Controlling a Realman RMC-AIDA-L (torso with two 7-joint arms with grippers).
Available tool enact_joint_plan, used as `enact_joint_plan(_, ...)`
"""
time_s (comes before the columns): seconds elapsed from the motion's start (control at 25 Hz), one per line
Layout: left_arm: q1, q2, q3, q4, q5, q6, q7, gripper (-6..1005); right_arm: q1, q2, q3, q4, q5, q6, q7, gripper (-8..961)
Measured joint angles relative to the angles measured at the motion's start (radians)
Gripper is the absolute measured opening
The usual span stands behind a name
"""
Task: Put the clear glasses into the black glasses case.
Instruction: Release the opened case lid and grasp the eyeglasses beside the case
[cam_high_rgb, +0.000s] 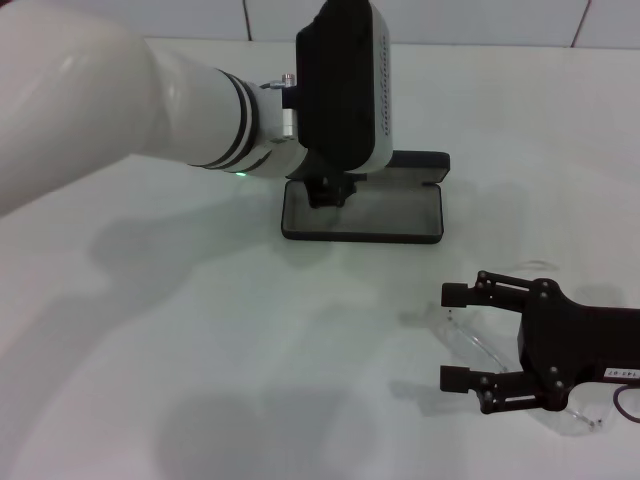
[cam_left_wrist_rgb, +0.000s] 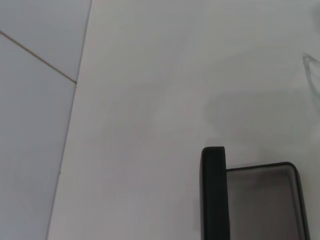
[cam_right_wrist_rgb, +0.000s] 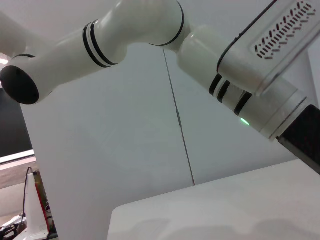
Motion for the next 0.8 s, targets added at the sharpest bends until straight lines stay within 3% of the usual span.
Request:
enact_joint_plan(0.16, 0.030, 0.001, -0.018, 0.056, -0.039, -0.006, 0.001, 236, -0.001, 0.000, 0.001, 0.000, 0.000, 0.000, 0.001, 870)
enact_joint_plan(0.32, 0.156, 0.007, -0.092, 0.239, -0.224, -0.003, 0.038, 237, -0.003, -0.010, 0.017, -0.012, 0.000, -0.008, 0.052, 869)
enact_joint_plan(0.36, 0.156, 0.007, -0.092, 0.239, -0.224, -0.003, 0.038, 237, -0.002, -0.016, 0.025, -0.016, -0.001, -0.009, 0.079, 869)
enact_joint_plan(0.4, 0.276, 0.006, -0.121, 0.342, -0.348, -0.025, 0.089, 237, 0.000, -0.024, 0.036, -0.020, -0.002, -0.009, 0.114, 869)
enact_joint_plan(0.56, 0.458, 0.010, -0.183, 0.418, -0.674, -0.006, 0.274, 238, 0.000, -0.071, 0.087, -0.061, -0.004, -0.029, 0.258, 867)
enact_joint_plan(0.72, 0.609, 0.009, -0.276, 0.373, -1.032, 0.127, 0.488, 239, -0.002, -0.120, 0.155, -0.195, -0.035, -0.078, 0.500, 862)
enact_joint_plan(0.8, 0.641, 0.008, -0.316, 0.319, -1.137, 0.199, 0.554, 240, 0.017, -0.145, 0.170, -0.295, -0.083, -0.093, 0.654, 860)
